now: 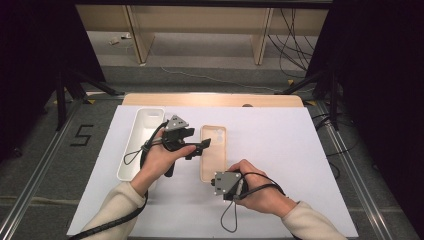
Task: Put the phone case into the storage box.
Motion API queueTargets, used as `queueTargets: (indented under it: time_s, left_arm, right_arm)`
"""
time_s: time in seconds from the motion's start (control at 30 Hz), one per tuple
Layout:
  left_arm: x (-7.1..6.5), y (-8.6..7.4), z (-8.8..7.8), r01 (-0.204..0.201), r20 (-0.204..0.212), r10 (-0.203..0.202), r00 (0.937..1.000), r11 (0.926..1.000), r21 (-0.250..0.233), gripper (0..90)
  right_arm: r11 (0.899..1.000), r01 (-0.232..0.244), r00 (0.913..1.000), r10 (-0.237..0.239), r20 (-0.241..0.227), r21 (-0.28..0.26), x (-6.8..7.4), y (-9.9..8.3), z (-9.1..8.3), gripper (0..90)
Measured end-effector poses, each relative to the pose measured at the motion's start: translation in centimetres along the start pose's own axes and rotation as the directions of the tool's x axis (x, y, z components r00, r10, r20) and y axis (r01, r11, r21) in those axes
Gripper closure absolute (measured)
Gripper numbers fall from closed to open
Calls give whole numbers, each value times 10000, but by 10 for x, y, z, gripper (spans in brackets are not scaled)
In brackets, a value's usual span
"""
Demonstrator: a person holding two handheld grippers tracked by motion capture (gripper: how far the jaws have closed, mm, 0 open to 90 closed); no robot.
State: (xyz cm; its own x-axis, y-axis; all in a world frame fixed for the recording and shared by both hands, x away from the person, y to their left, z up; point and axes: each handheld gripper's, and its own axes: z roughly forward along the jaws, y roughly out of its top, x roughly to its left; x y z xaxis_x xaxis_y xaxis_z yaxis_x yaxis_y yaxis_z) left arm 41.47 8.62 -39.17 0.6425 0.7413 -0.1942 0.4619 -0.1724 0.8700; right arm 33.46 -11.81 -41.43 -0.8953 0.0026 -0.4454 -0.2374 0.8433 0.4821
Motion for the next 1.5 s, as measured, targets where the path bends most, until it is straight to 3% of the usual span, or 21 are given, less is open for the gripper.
queueTargets:
  time_s: [0.27,0.53,1.07,1.2,1.5]
  left_arm:
    - [1,1,4,418,-106,-417,9991,9991,30,419]
    - [4,1,5,696,-31,-696,9976,9976,-21,495]
    - [8,2,2,1390,207,-1384,9902,9899,-263,684]
    - [7,4,0,1455,293,-1446,9891,9888,-320,703]
    - [0,6,-2,1191,338,-1173,9925,9911,-590,735]
  right_arm:
    - [9999,110,9999,-109,40,-44,0,1,0,881]
    - [9998,161,9998,-160,75,-88,1,2,-1,882]
    - [9995,305,9995,-305,60,-31,2,3,1,881]
    - [9995,307,9995,-307,64,13,2,3,2,882]
    - [9994,326,9994,-327,110,71,1,2,3,882]
